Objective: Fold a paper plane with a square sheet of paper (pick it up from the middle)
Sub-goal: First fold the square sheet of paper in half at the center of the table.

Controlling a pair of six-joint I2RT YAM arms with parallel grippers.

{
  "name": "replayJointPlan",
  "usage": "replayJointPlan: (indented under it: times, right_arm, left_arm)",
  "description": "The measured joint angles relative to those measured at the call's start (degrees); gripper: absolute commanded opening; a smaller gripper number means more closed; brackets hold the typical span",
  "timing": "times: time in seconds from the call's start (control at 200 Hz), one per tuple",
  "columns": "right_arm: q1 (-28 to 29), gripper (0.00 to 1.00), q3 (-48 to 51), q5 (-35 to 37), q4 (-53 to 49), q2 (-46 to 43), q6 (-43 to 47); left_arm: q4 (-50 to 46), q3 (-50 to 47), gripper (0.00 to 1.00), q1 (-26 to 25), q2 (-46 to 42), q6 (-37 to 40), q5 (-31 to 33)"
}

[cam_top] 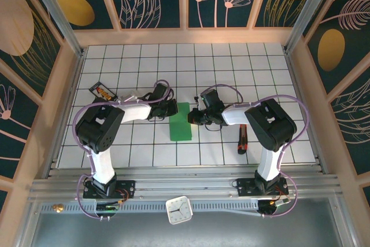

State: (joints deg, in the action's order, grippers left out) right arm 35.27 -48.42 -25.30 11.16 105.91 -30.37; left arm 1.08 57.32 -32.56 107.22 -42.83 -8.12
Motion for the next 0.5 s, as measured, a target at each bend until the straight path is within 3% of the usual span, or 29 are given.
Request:
replayJointPlan:
  times: [0.16, 0.5]
  right_arm:
    - [0.0, 0.0, 0.0, 0.0, 0.0, 0.0, 0.0]
    - [0.0, 0.0, 0.0, 0.0, -0.02, 0.0, 0.0]
  left_arm:
    - [0.04, 0.0, 0.17, 0.0, -3.54, 0.0, -0.44]
    - [0.24, 0.02, 0.04, 0.74, -2.73, 0.87, -0.39]
